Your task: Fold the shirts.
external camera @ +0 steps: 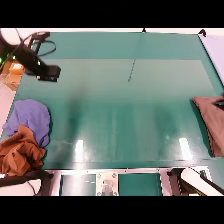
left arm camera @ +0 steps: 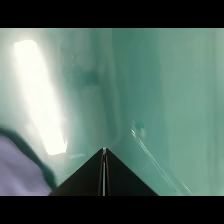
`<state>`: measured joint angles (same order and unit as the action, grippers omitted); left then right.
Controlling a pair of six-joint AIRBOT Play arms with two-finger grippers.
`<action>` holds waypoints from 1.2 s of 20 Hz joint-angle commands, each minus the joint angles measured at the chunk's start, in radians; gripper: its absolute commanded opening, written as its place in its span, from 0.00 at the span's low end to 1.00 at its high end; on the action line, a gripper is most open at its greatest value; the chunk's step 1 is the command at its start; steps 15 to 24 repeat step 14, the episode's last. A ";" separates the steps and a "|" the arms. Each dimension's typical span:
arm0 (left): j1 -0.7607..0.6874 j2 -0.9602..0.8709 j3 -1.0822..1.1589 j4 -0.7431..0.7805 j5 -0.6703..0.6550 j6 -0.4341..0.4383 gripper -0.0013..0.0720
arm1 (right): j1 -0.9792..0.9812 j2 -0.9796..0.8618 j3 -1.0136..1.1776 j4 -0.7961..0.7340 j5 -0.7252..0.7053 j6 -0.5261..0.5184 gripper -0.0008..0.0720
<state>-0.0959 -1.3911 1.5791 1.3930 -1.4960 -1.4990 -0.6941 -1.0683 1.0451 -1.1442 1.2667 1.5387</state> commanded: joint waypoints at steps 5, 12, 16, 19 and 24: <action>-0.093 0.460 -0.649 -0.042 0.147 -0.159 0.04 | 0.539 0.180 -0.320 0.012 -0.091 -0.002 0.04; -0.094 0.497 -0.694 -0.042 0.143 -0.177 0.05 | 0.587 0.180 -0.318 0.037 -0.070 -0.003 0.04; -0.094 0.497 -0.694 -0.043 0.142 -0.177 0.05 | 0.587 0.180 -0.318 0.037 -0.070 -0.003 0.04; -0.094 0.497 -0.694 -0.043 0.142 -0.177 0.05 | 0.587 0.180 -0.318 0.037 -0.070 -0.003 0.04; -0.094 0.497 -0.694 -0.043 0.142 -0.177 0.05 | 0.587 0.180 -0.318 0.037 -0.070 -0.003 0.04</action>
